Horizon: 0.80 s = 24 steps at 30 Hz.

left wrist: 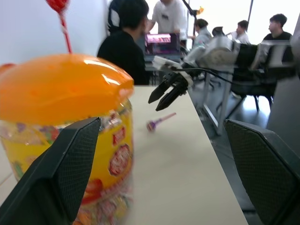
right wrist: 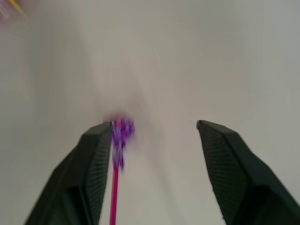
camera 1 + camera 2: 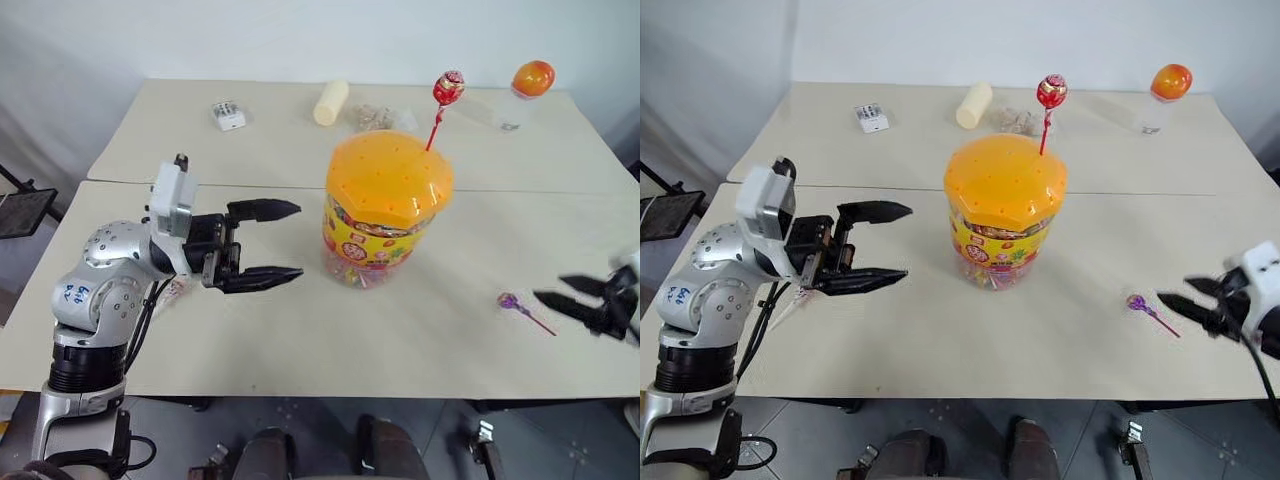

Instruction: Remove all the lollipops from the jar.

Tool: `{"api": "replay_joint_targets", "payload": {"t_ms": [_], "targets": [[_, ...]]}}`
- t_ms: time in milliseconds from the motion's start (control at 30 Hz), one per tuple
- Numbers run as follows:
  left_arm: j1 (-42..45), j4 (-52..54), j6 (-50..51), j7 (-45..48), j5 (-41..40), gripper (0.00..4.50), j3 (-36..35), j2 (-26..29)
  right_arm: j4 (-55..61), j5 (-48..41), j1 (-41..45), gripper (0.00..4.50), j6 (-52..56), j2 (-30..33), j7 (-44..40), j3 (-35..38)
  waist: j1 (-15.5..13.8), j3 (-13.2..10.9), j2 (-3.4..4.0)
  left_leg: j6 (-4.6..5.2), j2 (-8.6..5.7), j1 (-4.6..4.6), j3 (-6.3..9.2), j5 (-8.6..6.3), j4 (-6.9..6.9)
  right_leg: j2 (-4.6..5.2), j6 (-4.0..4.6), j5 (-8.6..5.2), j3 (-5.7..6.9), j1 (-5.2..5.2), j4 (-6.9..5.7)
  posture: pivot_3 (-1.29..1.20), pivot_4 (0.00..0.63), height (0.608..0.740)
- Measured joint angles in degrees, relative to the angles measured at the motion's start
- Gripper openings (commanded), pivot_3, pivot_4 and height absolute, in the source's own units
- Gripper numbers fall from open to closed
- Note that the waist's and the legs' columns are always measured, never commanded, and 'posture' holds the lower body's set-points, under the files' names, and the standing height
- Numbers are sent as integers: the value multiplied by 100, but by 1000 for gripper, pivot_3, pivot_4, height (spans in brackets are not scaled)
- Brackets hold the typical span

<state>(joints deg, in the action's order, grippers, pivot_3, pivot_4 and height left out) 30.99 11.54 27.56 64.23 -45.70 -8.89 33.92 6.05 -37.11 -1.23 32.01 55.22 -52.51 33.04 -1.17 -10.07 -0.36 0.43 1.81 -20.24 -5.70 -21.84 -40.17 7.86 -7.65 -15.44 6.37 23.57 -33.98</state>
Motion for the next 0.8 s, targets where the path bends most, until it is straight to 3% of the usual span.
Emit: {"api": "replay_joint_targets", "payload": {"t_ms": [67,133,300,433,633,800], "targets": [[54,-25,111,-221,-174,4500,-86,-76,301,-386,417,2862,-161,-103,-156,155,-1,-1,2,-1,1,4,6,0,1,0,0,0,1,0,-10,0,150,740],[153,-138,278,-563,-413,4500,-333,-254,429,-809,1397,2862,-28,-440,174,53,28,-6,-4,-2,6,0,10,0,-10,-2,2,1,0,0,-9,0,150,740],[407,-168,729,-1257,-1066,4500,-596,-602,713,-1196,3380,2862,558,-958,1092,-1063,39,-7,0,-5,5,-1,27,-1,-9,-1,3,2,8,4,-29,0,150,740],[385,-155,830,-1384,-1145,4500,-625,-602,465,-1178,3929,2862,993,-1331,1575,-1642,-34,-7,0,-10,-1,-17,42,-4,-5,1,1,3,28,13,-34,0,150,740],[309,-99,861,-1411,-1149,4500,-624,-609,459,-1179,4281,2862,1205,-1551,1567,-2035,3,-7,0,-9,-1,-20,40,-5,4,1,-4,5,39,14,-20,0,150,740],[249,-55,842,-1440,-1149,4500,-640,-609,307,-1129,4358,1276,1200,-1608,1558,-2081,0,-7,0,-9,1,-19,34,-3,-12,1,-3,5,34,9,-20,0,150,740]]}}
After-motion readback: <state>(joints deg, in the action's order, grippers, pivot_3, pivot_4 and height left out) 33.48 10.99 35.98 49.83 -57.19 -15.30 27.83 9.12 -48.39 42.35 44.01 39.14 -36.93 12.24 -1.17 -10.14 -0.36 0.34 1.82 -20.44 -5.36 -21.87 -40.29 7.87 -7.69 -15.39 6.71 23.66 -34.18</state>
